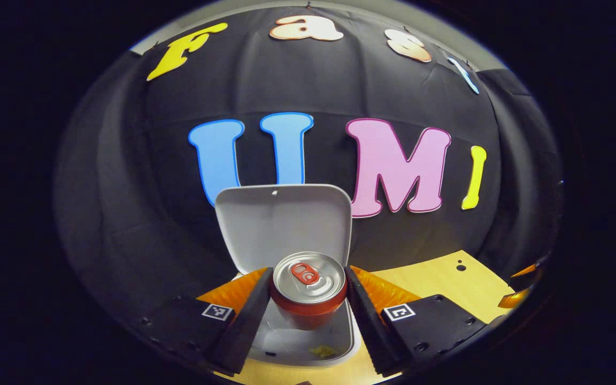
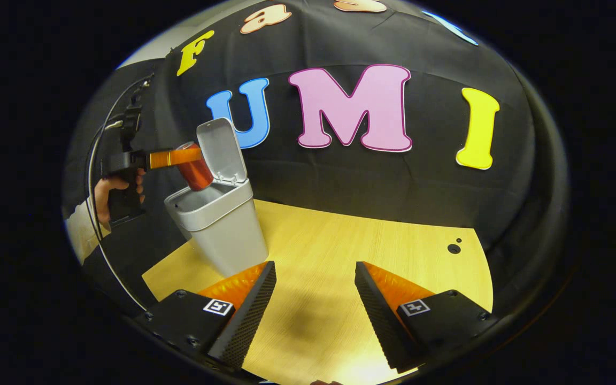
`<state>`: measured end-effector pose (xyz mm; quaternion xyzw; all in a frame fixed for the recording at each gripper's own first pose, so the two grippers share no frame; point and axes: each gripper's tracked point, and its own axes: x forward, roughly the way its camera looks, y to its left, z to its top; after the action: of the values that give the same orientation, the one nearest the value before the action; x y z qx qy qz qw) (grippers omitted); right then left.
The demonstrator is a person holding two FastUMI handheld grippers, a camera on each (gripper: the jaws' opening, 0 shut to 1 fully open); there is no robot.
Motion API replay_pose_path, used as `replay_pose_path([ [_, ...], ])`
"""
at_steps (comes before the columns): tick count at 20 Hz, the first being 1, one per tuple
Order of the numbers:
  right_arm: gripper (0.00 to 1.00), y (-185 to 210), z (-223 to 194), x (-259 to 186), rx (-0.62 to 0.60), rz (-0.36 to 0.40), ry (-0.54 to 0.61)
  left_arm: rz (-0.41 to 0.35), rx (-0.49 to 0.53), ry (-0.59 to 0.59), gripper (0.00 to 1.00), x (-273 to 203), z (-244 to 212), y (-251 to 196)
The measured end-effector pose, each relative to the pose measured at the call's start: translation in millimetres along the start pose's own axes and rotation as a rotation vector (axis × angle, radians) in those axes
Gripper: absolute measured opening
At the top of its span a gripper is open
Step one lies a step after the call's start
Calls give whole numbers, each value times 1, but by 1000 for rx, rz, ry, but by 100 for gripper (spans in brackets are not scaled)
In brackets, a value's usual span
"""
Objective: Press the lid of the desktop garbage bin to open it, pick up the crumpled paper on the desktop and throw it into the bin, then pick up the pop can on the desktop and drop it into the bin, and finally close the garbage bin lid.
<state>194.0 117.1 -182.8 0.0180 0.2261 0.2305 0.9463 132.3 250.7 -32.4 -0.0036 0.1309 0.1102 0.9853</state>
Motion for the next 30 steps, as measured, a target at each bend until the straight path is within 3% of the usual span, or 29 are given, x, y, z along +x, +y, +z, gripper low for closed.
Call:
replay_pose_path([
  [7, 96, -16, -18, -9, 45, -27, 25, 93, 29, 86, 89, 9, -40, 39],
  [10, 96, -19, -17, -9, 73, -27, 17, 166, 47, 45, 97, 6, -21, 51],
  [15, 97, -23, -11, -8, 96, -27, -4, 136, -15, -36, 98, -1, 26, 48],
  [17, 99, -23, -12, -8, 105, -23, -4, 154, -68, -76, 98, 3, 56, 61],
  [21, 99, -24, -18, -8, 114, -24, -4, 133, -286, -140, 97, 20, 121, 90],
  [23, 98, -24, -25, -7, 127, -21, 6, 136, -258, -167, 96, 30, 144, 107],
  [26, 99, -26, -34, -2, 132, -18, 27, 129, -62, -182, 95, 52, 176, 110],
  [28, 99, -29, -34, 2, 138, -16, 31, 90, 48, -166, 94, 66, 192, 90],
  [30, 99, -30, -31, 5, 155, -12, 23, 35, 87, -136, 93, 84, 193, 61],
])
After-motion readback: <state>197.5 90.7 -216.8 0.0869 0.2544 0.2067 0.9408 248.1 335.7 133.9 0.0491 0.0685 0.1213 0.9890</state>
